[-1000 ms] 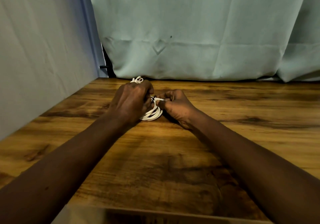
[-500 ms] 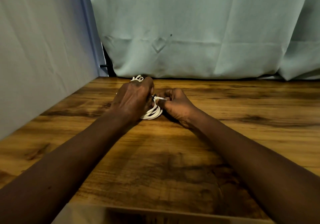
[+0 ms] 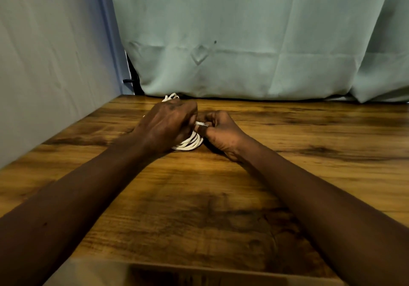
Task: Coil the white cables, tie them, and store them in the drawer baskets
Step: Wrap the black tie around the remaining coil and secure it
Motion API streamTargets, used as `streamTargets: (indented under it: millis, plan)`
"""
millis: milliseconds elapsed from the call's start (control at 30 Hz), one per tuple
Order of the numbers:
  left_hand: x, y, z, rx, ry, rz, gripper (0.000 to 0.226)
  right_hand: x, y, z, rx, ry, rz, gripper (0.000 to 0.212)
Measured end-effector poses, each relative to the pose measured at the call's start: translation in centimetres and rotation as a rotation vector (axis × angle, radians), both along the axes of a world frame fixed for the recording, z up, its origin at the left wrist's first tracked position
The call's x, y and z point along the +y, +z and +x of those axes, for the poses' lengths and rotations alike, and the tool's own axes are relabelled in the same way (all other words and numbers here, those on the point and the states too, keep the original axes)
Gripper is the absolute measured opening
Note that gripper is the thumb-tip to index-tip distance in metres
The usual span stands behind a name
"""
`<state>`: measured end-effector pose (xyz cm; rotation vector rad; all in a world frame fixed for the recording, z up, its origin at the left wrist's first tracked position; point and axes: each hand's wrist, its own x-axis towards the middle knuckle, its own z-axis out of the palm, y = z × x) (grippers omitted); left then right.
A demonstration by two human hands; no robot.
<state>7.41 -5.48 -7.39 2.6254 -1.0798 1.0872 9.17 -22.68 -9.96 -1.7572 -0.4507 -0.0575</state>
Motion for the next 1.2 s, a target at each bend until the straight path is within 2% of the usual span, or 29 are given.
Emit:
streamTargets:
  millis: [133,233,300,433,533,667,800,967,1200]
  plan:
    - [0.9,-0.2,0.1,0.164,0.03,-0.242,0.029,0.2,0.1,0.0,0.001,-0.04,-0.002,0.012]
    - [1.5,-0.1,0.0,0.23,0.13,-0.319,0.035,0.2,0.3,-0.1,0.003,-0.057,-0.013,0.018]
    - [1.7,-0.1,0.0,0.251,0.192,-0.322,0.032,0.3,0.4,-0.2,0.008,-0.063,-0.016,0.024]
    - [1.4,-0.1,0.2,0.255,0.263,-0.328,0.021,0.4,0.4,-0.3,0.014,-0.07,-0.027,0.018]
    - [1.1,-0.2,0.4,0.235,0.319,-0.319,0.017,0.3,0.5,-0.4,0.004,-0.044,-0.012,0.026]
    - [0.6,-0.3,-0.2,0.188,0.313,-0.336,0.014,0.3,0.6,-0.6,0.009,-0.022,0.006,0.026]
    - [0.4,-0.3,-0.5,0.083,0.268,-0.228,0.011,0.3,0.5,-0.6,-0.002,-0.032,-0.005,0.022]
    - [0.3,-0.1,-0.4,0.067,0.207,-0.086,0.009,0.3,0.2,-0.1,-0.009,-0.077,-0.053,0.012]
    - [0.3,-0.4,-0.2,0.121,0.205,-0.225,0.009,0.2,0.2,-0.1,-0.021,-0.017,-0.043,0.024]
